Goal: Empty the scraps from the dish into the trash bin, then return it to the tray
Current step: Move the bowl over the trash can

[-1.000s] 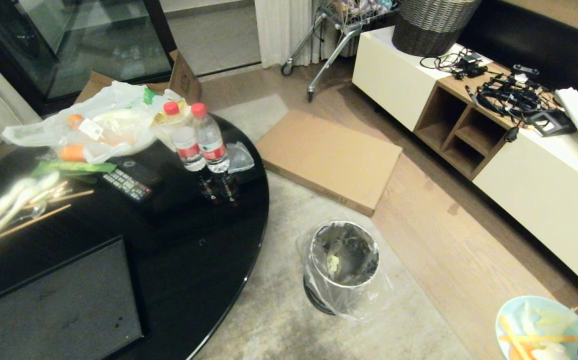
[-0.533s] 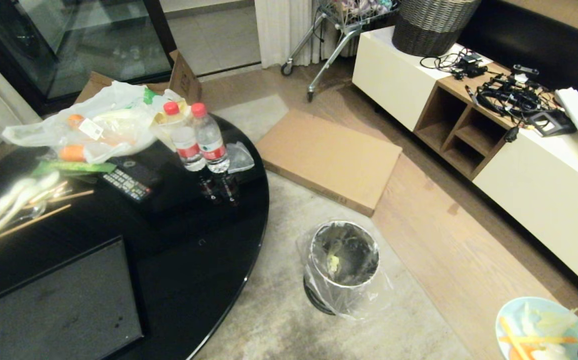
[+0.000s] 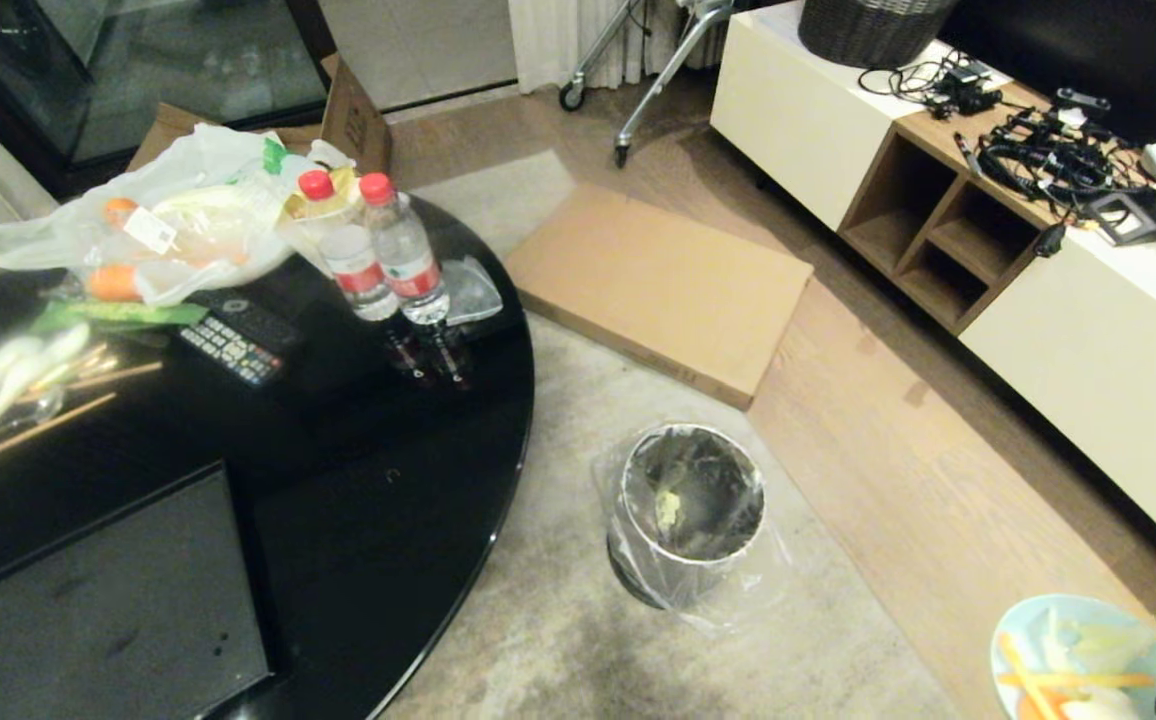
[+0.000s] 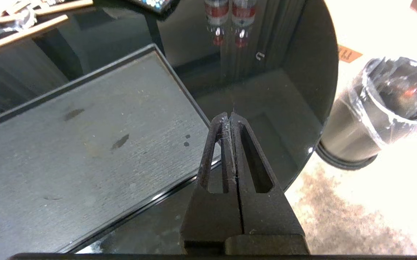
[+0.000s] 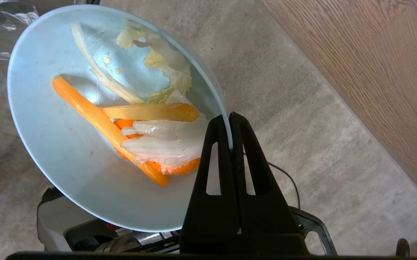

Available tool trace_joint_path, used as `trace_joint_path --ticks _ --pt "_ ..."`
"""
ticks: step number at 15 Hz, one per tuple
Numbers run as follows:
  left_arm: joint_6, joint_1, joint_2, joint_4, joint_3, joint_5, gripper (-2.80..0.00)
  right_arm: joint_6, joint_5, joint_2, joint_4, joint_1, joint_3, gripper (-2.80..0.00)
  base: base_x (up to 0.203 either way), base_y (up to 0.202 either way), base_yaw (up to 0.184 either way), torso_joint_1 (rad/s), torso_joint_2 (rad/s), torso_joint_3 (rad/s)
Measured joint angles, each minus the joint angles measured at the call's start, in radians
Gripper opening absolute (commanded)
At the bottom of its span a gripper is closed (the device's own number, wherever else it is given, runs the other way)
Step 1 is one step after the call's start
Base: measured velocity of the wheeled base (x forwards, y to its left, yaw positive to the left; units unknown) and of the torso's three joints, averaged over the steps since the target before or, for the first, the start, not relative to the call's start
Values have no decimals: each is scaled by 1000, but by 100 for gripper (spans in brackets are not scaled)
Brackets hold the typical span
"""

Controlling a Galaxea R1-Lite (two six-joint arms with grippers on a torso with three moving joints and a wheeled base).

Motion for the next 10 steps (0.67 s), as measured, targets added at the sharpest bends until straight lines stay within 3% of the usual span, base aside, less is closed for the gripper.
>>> trace_joint_path --ticks 10 --pt "1 0 0 -1 0 1 -280 0 -1 -2 -1 0 -1 -280 0 0 0 5 3 -199"
